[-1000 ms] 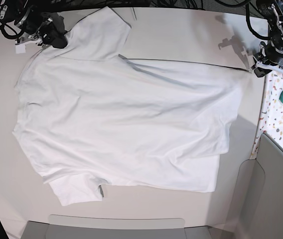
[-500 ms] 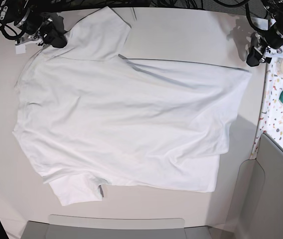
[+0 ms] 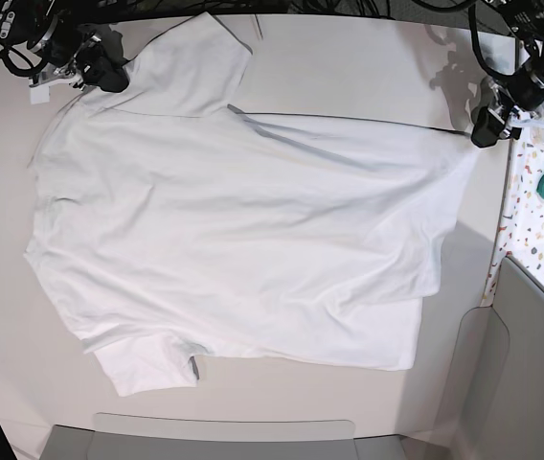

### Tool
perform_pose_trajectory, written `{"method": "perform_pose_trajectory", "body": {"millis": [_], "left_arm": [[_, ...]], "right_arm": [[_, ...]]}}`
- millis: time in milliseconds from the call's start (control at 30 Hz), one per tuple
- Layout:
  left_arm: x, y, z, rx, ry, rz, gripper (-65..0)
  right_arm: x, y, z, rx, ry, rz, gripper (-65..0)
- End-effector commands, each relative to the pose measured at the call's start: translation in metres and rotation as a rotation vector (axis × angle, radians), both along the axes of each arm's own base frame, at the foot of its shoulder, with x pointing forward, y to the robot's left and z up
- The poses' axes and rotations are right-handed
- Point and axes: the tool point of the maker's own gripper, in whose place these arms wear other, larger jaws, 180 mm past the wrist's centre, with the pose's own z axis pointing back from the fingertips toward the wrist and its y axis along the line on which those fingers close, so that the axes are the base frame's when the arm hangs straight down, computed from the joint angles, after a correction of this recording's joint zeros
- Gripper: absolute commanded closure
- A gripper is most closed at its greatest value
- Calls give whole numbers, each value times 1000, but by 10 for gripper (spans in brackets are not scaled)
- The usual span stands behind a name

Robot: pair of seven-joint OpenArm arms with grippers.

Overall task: Layout the t-shirt on the table in an organized manner, then fold the t-shirt properly
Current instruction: 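Release the shirt and reposition both grippers along the shirt edge, then grasp the shirt edge with both grippers and pull it taut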

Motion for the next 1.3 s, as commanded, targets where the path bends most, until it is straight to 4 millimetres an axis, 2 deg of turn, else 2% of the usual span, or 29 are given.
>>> {"method": "perform_pose_trajectory", "body": {"millis": [0, 367, 667, 733, 867, 900, 1000, 1167, 1267], "left_arm": [[9, 4, 13, 13, -40, -5, -259], [23, -19, 4, -24, -29, -71, -257], [24, -19, -18, -110, 11, -31, -253], [23, -19, -21, -115, 16, -31, -213], [24, -19, -20, -110, 12, -35, -28], [24, -19, -19, -108, 8, -36, 0], [25, -10, -12, -79, 2, -43, 0], [30, -7, 3, -34, -30, -57, 0], [17, -7, 4, -3, -13, -70, 0]], "right_arm": [[-4, -5, -1, -28, 14, 9, 0], [-4, -4, -2, -27, 14, 8, 0], [-4, -4, -2, -27, 14, 8, 0], [-4, -4, -2, -27, 14, 8, 0], [-2, -5, 2, -33, 4, 15, 0], [-2, -4, 5, -44, -4, 23, 0], [1, -3, 20, -83, -44, 49, 0], [5, -6, 37, -144, -88, 87, 0], [4, -6, 41, -159, -93, 103, 0]]}}
